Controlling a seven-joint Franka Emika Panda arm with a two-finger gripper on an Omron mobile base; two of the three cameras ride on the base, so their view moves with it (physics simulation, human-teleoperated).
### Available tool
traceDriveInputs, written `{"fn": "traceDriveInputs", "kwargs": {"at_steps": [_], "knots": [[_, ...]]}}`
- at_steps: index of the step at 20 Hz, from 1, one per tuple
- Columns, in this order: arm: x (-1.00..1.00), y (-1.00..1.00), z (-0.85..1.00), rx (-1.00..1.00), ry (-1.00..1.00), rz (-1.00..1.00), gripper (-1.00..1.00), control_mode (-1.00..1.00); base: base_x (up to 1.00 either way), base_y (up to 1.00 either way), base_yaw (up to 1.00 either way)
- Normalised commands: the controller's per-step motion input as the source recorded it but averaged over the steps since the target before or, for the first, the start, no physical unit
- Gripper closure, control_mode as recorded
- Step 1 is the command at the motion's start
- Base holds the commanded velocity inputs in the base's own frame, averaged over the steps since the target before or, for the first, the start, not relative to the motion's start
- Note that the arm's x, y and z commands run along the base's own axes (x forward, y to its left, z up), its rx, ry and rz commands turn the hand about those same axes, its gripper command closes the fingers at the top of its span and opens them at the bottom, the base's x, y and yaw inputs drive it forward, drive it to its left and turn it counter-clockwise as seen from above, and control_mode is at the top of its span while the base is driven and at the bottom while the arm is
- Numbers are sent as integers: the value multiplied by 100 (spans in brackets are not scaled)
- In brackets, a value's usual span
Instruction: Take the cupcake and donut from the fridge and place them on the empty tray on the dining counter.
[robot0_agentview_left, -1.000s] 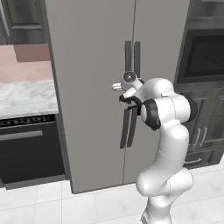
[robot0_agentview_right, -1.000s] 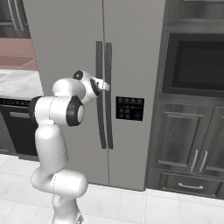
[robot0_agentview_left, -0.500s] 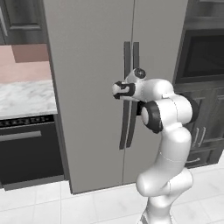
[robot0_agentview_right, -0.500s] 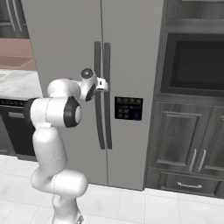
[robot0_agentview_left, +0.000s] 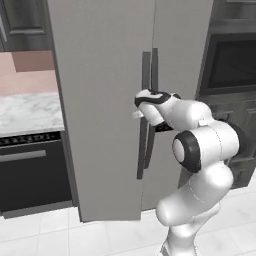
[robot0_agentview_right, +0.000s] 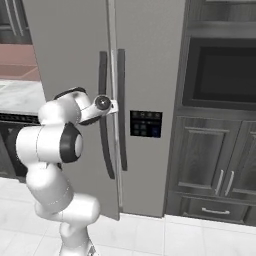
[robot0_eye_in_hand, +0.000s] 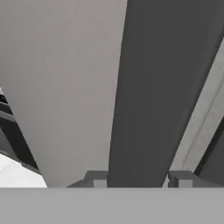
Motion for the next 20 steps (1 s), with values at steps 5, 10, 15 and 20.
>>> {"fn": "traceDriveInputs", "kwargs": {"at_steps": [5, 10, 15, 20], "knots": [[-100, 100, 0, 0, 0, 16, 100, -100, 0, 0, 0], [-97, 59, 55, 5, -3, 5, 100, -100, 0, 0, 0], [-99, -73, 100, 29, -9, -1, -100, -100, 0, 0, 0], [-91, -100, 100, 42, -11, -1, -100, -100, 0, 0, 0]]}}
